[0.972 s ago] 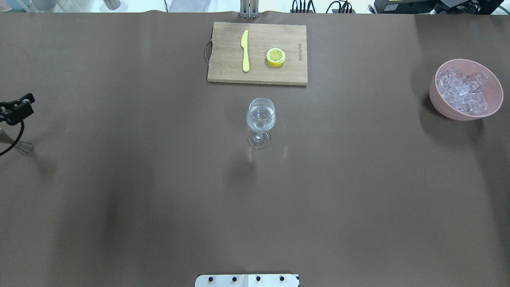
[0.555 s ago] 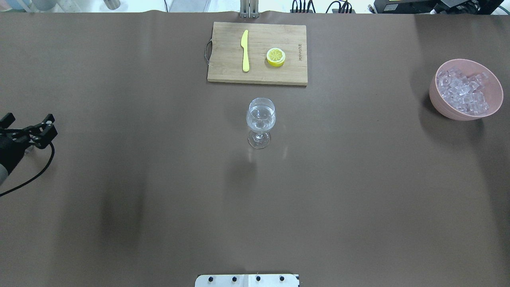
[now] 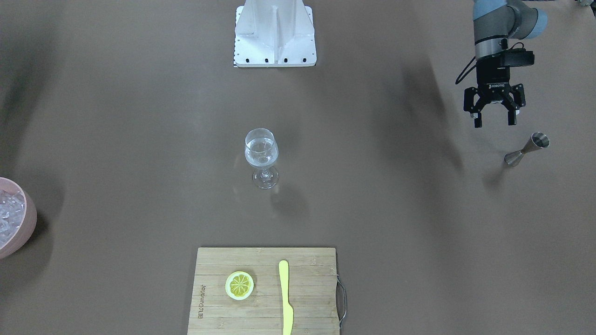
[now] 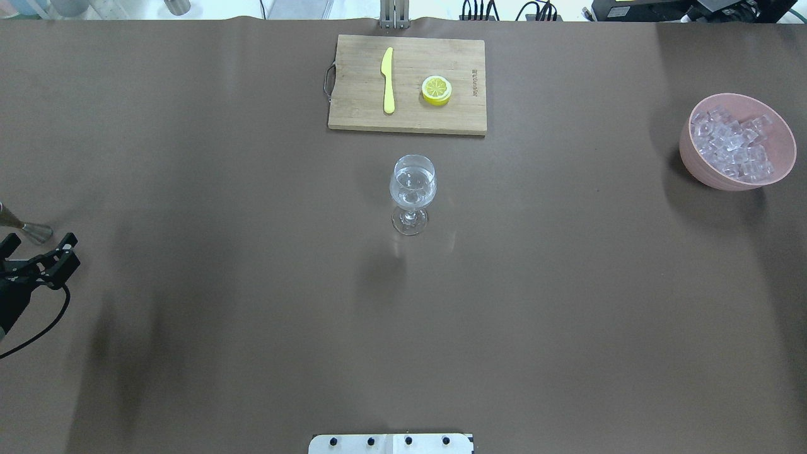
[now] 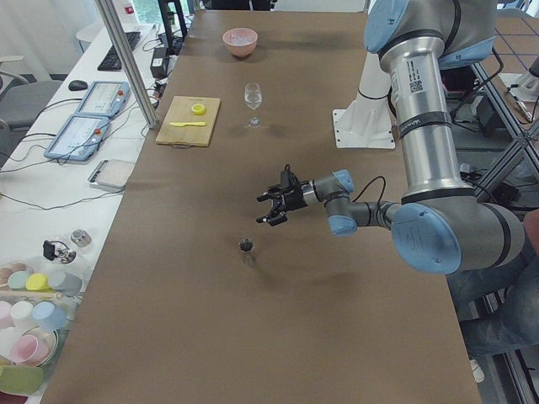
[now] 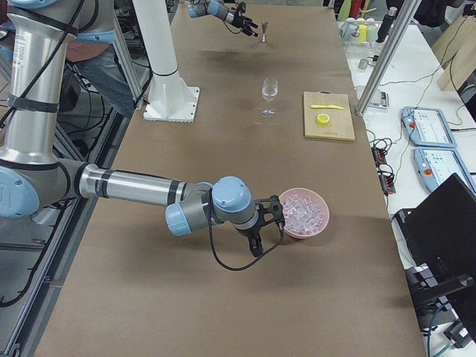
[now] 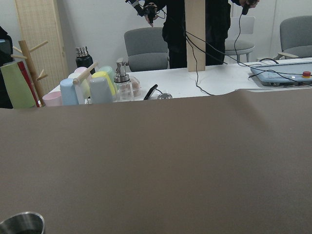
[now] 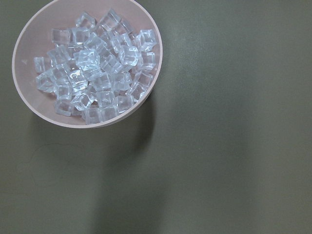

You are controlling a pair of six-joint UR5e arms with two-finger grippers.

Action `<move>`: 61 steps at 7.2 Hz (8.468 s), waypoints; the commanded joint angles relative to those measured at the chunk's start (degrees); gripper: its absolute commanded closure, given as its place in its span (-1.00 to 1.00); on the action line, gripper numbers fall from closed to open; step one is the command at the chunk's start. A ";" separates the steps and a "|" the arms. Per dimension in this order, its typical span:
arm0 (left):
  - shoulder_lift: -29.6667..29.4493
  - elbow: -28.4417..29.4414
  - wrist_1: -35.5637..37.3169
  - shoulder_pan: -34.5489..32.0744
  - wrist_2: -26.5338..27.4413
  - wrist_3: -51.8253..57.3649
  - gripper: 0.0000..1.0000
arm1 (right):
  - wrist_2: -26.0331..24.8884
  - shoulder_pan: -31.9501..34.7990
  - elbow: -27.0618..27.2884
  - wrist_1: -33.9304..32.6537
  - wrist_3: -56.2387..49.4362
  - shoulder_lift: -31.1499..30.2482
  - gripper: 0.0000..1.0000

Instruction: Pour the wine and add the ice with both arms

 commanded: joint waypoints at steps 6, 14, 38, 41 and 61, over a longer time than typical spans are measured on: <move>-0.18 17.81 -21.88 2.14 2.62 2.98 -0.95 | -0.12 -0.09 -0.37 -0.02 0.00 0.98 -1.00; -5.19 26.25 -31.73 -4.33 -3.76 13.44 -0.95 | -0.12 -0.09 -0.37 -0.02 0.70 1.07 -1.00; -11.34 31.01 -35.51 -13.68 -13.11 18.45 -0.45 | -0.12 -0.09 -0.55 0.07 0.70 1.07 -1.00; -11.61 31.10 -35.51 -13.59 -13.11 18.45 -0.45 | -0.12 -0.09 -0.55 -0.02 0.62 1.07 -1.00; -27.31 13.53 -32.55 -14.20 -39.52 43.84 1.00 | 0.06 0.18 -1.34 -0.02 0.70 -0.16 -1.00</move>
